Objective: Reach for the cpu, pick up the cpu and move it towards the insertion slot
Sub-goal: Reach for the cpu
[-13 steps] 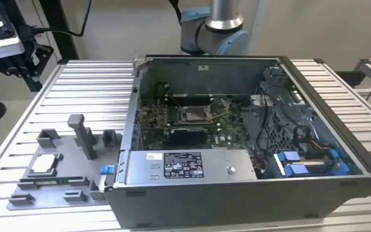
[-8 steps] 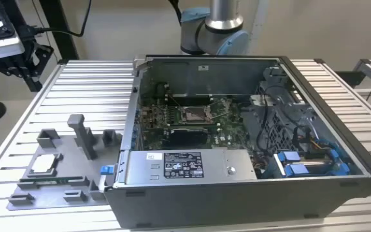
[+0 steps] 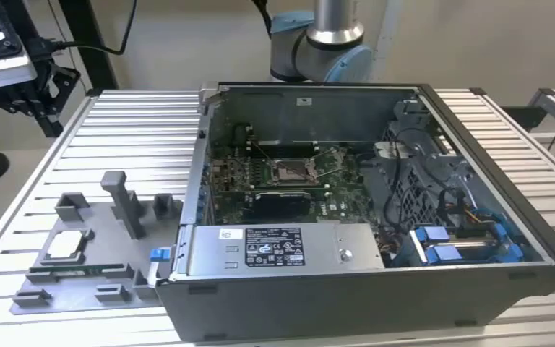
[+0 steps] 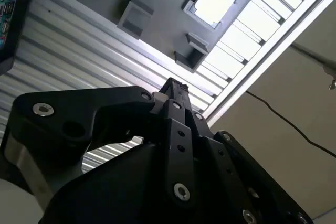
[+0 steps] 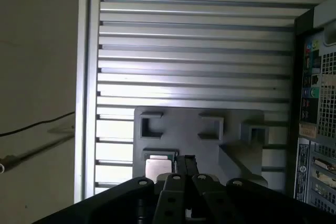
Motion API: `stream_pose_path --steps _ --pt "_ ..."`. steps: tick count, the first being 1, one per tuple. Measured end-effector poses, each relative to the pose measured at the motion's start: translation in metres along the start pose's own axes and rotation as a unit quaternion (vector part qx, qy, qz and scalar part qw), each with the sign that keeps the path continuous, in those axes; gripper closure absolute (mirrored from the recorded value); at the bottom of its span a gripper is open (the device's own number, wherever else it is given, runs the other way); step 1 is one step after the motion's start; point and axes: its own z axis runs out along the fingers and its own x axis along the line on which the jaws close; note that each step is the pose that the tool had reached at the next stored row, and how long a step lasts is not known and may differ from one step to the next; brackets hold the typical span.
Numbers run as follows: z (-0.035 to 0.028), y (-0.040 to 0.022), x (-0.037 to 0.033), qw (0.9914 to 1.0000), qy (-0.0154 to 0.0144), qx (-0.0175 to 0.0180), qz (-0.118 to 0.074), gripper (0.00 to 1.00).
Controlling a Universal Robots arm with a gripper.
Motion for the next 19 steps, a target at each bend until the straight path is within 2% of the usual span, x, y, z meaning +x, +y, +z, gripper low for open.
stream_pose_path --steps 3,8,13,19 --pt "0.0001 -0.0012 0.0030 1.00000 -0.0001 -0.0001 0.000 1.00" --pt "0.0000 -0.0127 0.0118 1.00000 -0.0001 0.0000 0.000 1.00" --pt "0.0005 -0.0268 0.0143 1.00000 0.0000 0.0000 0.000 1.00" --pt "0.0005 -0.0273 0.0144 1.00000 -0.0001 -0.0001 0.000 1.00"
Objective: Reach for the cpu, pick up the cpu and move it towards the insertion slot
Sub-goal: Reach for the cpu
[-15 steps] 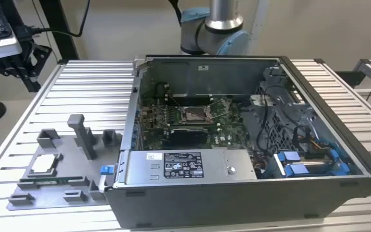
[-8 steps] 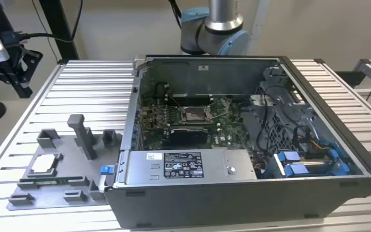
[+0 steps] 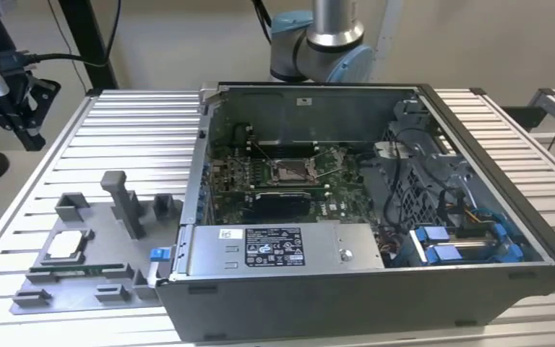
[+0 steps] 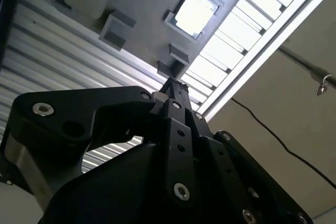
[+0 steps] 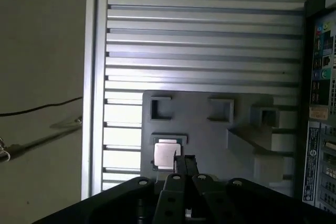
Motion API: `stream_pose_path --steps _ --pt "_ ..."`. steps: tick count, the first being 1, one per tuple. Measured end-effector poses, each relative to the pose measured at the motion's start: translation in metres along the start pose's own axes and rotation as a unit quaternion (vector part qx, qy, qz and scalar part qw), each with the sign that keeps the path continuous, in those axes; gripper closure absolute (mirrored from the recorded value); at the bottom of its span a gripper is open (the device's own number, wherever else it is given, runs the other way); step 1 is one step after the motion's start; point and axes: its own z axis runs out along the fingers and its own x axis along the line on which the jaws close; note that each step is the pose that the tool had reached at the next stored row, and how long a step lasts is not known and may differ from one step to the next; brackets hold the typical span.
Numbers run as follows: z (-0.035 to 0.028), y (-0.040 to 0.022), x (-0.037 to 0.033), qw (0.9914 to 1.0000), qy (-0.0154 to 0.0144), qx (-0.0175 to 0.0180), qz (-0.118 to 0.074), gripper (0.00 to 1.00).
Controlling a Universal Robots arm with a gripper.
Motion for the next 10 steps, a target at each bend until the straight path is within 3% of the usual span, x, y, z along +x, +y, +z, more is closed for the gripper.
stream_pose_path --steps 1,2,10 --pt "-0.0001 0.0000 0.0000 1.00000 0.0001 0.0001 0.000 1.00" --pt "-0.0001 -0.0001 0.0000 1.00000 0.0000 0.0000 0.000 0.00" --pt "-0.0001 -0.0010 0.0003 1.00000 0.0000 0.0000 0.000 0.00"
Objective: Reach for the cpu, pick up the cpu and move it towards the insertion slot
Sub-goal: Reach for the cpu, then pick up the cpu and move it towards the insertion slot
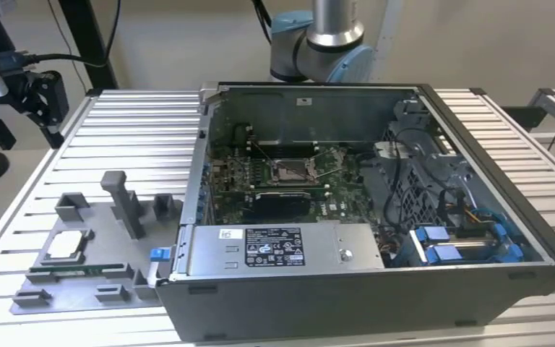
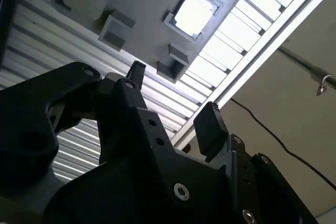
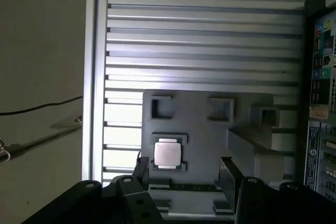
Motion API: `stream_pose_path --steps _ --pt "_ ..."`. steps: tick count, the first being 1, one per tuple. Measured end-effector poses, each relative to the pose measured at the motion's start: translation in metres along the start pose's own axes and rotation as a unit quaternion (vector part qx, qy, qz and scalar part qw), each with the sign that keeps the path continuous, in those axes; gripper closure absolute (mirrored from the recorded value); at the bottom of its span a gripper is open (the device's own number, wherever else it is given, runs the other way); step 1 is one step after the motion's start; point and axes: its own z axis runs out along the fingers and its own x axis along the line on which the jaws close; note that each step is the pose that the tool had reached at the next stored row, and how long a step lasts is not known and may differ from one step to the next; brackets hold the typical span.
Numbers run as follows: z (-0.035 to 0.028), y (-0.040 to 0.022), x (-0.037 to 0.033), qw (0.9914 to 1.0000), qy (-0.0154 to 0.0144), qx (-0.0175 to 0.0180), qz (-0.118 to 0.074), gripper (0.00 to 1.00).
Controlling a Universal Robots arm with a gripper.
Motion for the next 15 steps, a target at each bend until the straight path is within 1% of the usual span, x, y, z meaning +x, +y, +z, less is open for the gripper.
stream_pose_path --steps 5,10,15 --pt "0.0003 -0.0002 0.0000 1.00000 0.0000 0.0000 0.000 0.00" --pt "0.0037 -0.0004 0.0001 1.00000 -0.0001 0.0000 0.000 0.00" --pt "0.0091 -0.0005 0.0003 1.00000 0.0000 0.0000 0.000 0.00"
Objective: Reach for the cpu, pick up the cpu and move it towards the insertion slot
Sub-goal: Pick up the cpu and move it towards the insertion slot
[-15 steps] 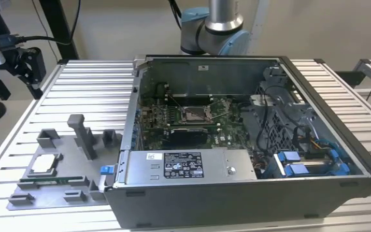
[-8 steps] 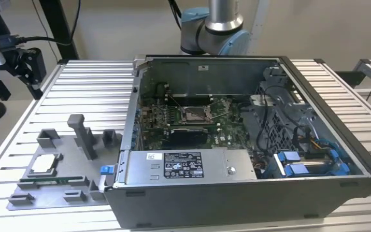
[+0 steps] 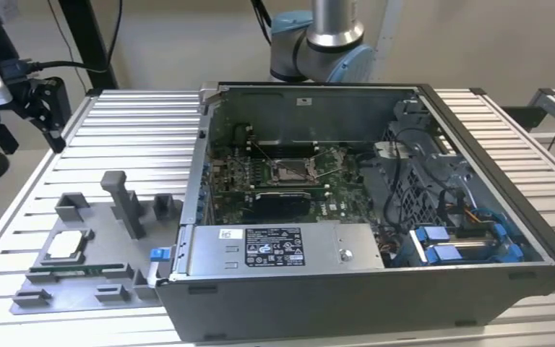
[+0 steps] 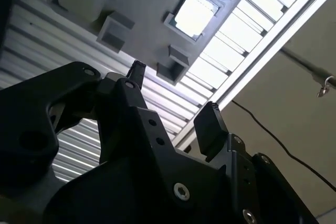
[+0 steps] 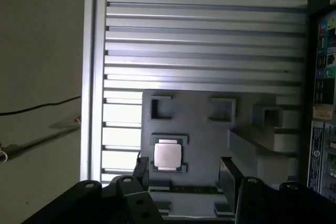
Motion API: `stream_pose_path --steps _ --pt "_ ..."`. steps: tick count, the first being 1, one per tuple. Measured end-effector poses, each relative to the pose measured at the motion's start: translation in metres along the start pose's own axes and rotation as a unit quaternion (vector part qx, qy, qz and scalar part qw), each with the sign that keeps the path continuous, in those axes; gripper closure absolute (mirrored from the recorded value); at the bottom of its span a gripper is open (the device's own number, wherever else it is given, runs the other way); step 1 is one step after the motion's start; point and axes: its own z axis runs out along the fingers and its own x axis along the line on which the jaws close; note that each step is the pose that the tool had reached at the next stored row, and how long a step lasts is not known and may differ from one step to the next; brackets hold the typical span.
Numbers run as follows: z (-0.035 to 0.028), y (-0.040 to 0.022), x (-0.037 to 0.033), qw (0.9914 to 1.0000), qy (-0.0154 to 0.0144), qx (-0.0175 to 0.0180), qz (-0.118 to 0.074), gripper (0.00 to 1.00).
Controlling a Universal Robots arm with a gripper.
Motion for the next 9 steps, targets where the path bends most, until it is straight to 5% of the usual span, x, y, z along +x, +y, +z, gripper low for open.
stream_pose_path --steps 9 --pt "0.0115 -0.0004 0.0004 1.00000 0.0000 0.0002 0.000 0.00"
